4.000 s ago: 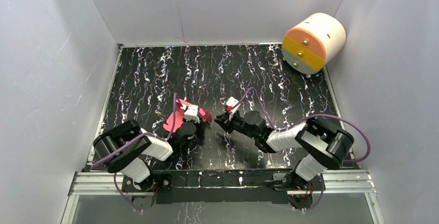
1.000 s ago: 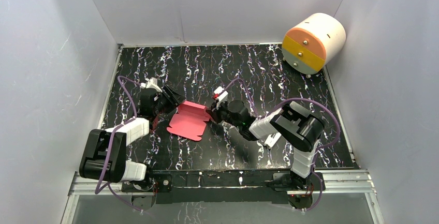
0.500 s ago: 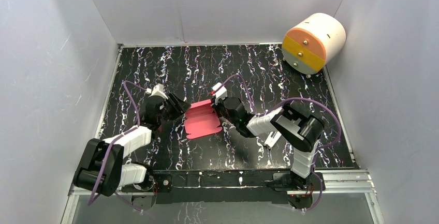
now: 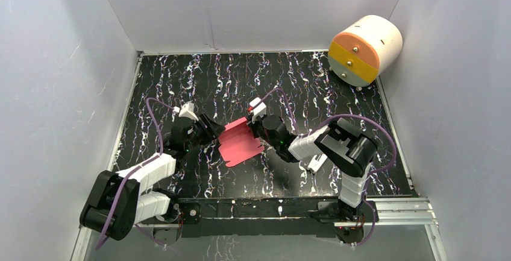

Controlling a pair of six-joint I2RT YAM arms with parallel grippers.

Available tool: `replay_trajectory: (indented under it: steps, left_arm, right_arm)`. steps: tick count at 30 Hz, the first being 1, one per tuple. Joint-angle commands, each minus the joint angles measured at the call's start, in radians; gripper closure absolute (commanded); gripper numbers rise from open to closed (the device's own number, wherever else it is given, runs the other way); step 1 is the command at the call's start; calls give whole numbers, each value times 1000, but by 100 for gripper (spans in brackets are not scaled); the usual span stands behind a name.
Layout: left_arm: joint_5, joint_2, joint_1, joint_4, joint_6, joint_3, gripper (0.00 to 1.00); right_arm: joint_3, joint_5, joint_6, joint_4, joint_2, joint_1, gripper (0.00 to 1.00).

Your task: Fold the paper box

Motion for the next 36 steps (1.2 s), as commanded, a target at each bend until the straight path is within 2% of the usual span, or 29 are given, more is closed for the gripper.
replay_trajectory:
  steps: [1, 7, 18, 28, 36]
  left_arm:
    - [64, -25, -35, -58, 21, 8, 51]
    - [65, -27, -37, -87, 35, 13, 50]
    - [-119, -134, -37, -351, 90, 150, 32]
    - [-47, -41, -37, -366, 164, 240, 29]
    - [135, 109, -44, -287, 185, 279, 31]
  right_arm:
    - [-34, -45, 29, 112, 11, 20, 87]
    - [-82, -81, -7, 205, 37, 20, 88]
    - [-93, -143, -90, 238, 44, 21, 91]
    - [-83, -180, -127, 229, 45, 21, 91]
    - [-74, -183, -120, 220, 47, 21, 91]
